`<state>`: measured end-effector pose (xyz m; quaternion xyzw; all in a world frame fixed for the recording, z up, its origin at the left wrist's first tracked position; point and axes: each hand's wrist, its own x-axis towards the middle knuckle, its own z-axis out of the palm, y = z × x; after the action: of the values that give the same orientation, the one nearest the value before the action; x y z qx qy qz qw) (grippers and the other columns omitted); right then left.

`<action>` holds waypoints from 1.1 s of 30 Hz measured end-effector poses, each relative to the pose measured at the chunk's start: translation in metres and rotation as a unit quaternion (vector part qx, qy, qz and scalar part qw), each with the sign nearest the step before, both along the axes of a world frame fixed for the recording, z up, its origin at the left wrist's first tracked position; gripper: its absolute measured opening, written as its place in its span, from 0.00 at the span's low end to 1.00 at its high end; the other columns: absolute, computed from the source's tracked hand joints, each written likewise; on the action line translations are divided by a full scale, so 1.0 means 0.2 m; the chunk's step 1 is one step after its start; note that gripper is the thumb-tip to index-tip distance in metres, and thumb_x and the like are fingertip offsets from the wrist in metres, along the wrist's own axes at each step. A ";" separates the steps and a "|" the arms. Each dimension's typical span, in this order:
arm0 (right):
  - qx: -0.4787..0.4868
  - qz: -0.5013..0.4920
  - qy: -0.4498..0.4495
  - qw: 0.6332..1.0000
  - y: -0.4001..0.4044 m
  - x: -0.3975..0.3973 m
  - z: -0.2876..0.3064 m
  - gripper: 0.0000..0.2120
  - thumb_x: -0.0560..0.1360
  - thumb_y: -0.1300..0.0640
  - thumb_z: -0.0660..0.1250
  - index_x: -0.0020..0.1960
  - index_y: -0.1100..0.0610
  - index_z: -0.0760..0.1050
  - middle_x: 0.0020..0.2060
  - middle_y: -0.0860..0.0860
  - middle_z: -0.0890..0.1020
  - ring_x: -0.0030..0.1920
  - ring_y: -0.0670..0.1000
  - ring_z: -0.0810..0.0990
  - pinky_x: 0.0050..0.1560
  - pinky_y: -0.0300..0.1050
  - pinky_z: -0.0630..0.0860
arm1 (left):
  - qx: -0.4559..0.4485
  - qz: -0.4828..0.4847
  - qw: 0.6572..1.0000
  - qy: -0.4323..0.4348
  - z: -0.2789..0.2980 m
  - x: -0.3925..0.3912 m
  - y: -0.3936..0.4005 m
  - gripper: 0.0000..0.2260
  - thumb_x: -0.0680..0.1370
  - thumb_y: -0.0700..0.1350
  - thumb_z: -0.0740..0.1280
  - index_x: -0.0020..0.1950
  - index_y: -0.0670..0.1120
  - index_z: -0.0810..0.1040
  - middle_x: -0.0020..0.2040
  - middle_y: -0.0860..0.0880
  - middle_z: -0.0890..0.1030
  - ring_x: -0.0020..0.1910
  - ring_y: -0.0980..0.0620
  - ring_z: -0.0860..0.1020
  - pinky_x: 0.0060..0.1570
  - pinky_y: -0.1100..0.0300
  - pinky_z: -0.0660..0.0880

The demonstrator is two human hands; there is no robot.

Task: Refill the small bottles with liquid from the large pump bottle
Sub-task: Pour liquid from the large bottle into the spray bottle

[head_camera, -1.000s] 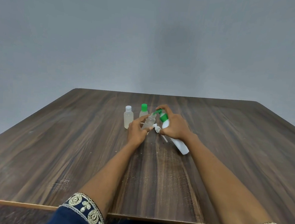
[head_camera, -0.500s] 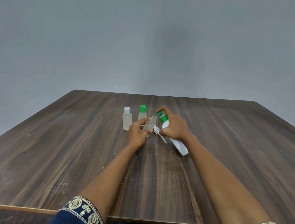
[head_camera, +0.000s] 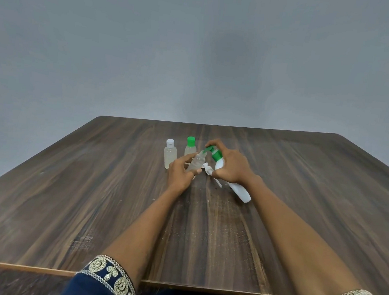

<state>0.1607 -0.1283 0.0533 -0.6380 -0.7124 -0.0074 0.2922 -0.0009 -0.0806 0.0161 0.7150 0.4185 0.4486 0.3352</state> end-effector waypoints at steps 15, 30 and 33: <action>-0.002 0.005 -0.014 1.000 -0.01 0.00 0.02 0.32 0.64 0.57 0.72 0.65 0.45 0.66 0.27 0.45 0.69 0.28 0.48 0.70 0.28 0.38 0.63 | -0.006 0.000 1.000 -0.003 0.02 0.01 -0.01 0.22 0.71 0.40 0.73 0.64 0.47 0.76 0.58 0.45 0.80 0.51 0.49 0.77 0.52 0.55 0.75; 0.002 -0.001 -0.016 1.000 -0.02 0.01 0.01 0.32 0.65 0.55 0.72 0.66 0.45 0.65 0.26 0.47 0.69 0.27 0.47 0.70 0.28 0.39 0.64 | 0.000 -0.001 1.000 -0.010 0.02 0.00 -0.02 0.21 0.70 0.41 0.73 0.63 0.48 0.77 0.57 0.47 0.81 0.49 0.50 0.78 0.50 0.56 0.75; -0.003 -0.007 -0.050 0.999 -0.01 0.00 0.03 0.30 0.63 0.52 0.66 0.65 0.45 0.66 0.25 0.47 0.67 0.28 0.50 0.70 0.29 0.40 0.64 | -0.009 -0.003 1.000 -0.005 0.01 -0.01 -0.03 0.20 0.72 0.41 0.72 0.63 0.49 0.77 0.55 0.47 0.81 0.45 0.55 0.76 0.45 0.61 0.72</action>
<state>0.1612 -0.1308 0.0590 -0.6429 -0.7215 -0.0391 0.2540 -0.0022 -0.0860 0.0172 0.7111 0.4190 0.4473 0.3446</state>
